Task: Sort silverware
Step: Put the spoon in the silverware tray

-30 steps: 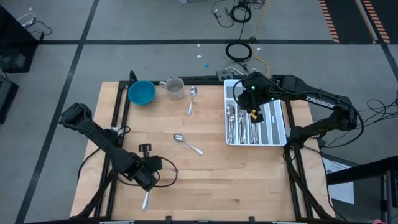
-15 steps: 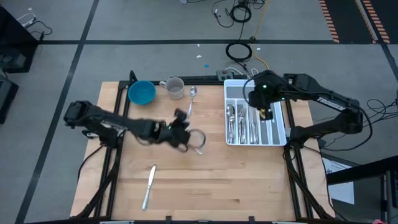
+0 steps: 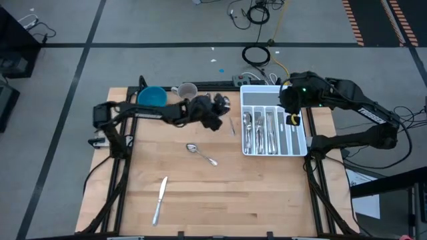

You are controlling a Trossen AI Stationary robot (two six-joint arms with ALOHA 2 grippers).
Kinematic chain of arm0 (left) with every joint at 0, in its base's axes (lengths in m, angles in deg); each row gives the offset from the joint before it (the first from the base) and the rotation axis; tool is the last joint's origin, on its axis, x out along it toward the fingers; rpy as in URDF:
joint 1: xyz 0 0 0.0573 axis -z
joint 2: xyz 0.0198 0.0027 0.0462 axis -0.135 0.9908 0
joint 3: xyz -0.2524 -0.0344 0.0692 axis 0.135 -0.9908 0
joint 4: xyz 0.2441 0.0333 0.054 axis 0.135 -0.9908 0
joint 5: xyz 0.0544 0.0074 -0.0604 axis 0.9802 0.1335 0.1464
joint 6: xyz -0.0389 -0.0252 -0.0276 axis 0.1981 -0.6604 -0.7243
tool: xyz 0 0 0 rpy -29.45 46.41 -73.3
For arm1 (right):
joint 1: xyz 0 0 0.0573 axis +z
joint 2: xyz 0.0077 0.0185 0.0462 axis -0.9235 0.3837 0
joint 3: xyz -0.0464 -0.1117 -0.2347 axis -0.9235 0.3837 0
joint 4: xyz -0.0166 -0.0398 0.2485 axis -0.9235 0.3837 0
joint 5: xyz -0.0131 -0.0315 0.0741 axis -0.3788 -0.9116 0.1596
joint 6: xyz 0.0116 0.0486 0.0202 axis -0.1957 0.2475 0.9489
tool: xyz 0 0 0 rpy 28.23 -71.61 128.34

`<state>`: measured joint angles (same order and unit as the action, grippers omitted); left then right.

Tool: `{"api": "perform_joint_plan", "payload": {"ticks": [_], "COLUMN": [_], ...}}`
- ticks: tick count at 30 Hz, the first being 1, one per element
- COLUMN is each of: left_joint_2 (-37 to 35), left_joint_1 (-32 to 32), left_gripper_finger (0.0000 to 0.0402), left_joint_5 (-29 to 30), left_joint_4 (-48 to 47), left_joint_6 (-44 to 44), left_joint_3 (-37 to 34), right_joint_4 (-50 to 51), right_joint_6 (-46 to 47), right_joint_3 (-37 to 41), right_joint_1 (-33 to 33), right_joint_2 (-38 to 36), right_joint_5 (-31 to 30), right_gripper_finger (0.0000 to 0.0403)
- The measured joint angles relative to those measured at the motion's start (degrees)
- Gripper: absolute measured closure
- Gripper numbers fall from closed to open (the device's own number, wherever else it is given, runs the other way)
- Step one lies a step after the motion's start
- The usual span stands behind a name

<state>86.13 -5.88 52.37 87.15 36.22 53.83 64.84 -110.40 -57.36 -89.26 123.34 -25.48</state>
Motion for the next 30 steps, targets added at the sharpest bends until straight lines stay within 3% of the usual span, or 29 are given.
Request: {"api": "perform_joint_plan", "payload": {"ticks": [5,12,30], "left_joint_2": [9.84,20.18,29.65], "left_joint_1": [0.40,2.91,4.63], "left_gripper_finger": [0.0401,0.0401,0.0401], "left_joint_5": [-5.14,-6.56,-6.21], "left_joint_4": [0.39,5.68,11.03], "left_joint_6": [1.80,1.85,3.29], "left_joint_3": [7.91,15.23,16.31], "right_joint_4": [-0.05,-0.03,-0.03], "right_joint_6": [2.75,5.59,4.72], "right_joint_3": [0.00,0.00,0.00], "right_joint_1": [0.00,0.00,0.02], "right_joint_2": [0.12,-0.06,-0.81], "right_joint_5": [0.00,0.37,0.68], "right_gripper_finger": [0.0273,0.0273,0.0273]}}
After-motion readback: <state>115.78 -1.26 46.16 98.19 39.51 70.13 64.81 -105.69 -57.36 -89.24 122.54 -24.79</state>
